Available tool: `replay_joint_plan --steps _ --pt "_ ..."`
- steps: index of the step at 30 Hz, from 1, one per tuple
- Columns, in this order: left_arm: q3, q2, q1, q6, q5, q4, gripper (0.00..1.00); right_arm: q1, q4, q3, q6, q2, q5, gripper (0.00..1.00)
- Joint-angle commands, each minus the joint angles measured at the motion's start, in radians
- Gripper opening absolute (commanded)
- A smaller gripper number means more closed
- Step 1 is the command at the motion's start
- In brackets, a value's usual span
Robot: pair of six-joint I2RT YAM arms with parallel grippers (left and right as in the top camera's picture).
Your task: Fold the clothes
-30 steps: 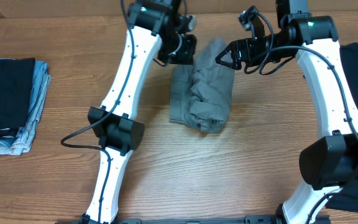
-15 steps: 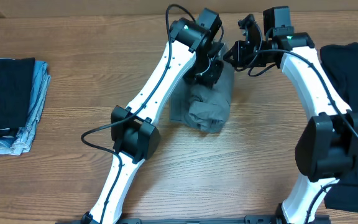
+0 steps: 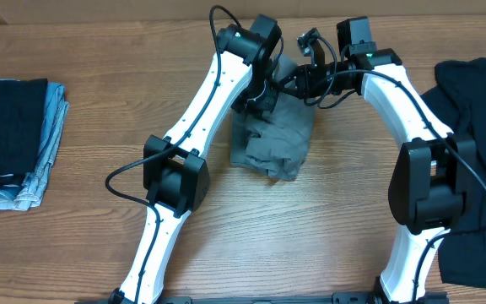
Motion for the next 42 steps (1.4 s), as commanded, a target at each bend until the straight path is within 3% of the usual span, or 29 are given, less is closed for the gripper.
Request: replay_joint_plan --steps 1,13,20,27,35,42 --pt "-0.082 -0.003 0.004 0.005 -0.039 0.032 0.04 0.021 0.031 -0.003 -0.018 0.000 -0.021 0.04" --pt "-0.101 -0.003 0.106 0.005 -0.085 0.023 0.04 0.032 0.140 -0.003 0.020 0.070 -0.017 0.04" --pt "-0.092 -0.061 0.119 0.025 -0.004 0.016 0.04 0.034 0.359 -0.003 0.216 0.207 -0.018 0.04" --pt "-0.092 -0.201 0.057 0.047 0.141 0.023 0.04 0.108 0.430 -0.003 0.225 0.218 0.003 0.04" --pt "-0.097 -0.174 -0.076 0.077 0.150 0.043 0.04 0.128 0.427 -0.003 0.225 0.219 0.063 0.04" --pt "-0.097 -0.163 -0.089 0.085 0.140 0.063 0.04 0.088 0.424 -0.003 0.230 0.219 0.062 0.04"
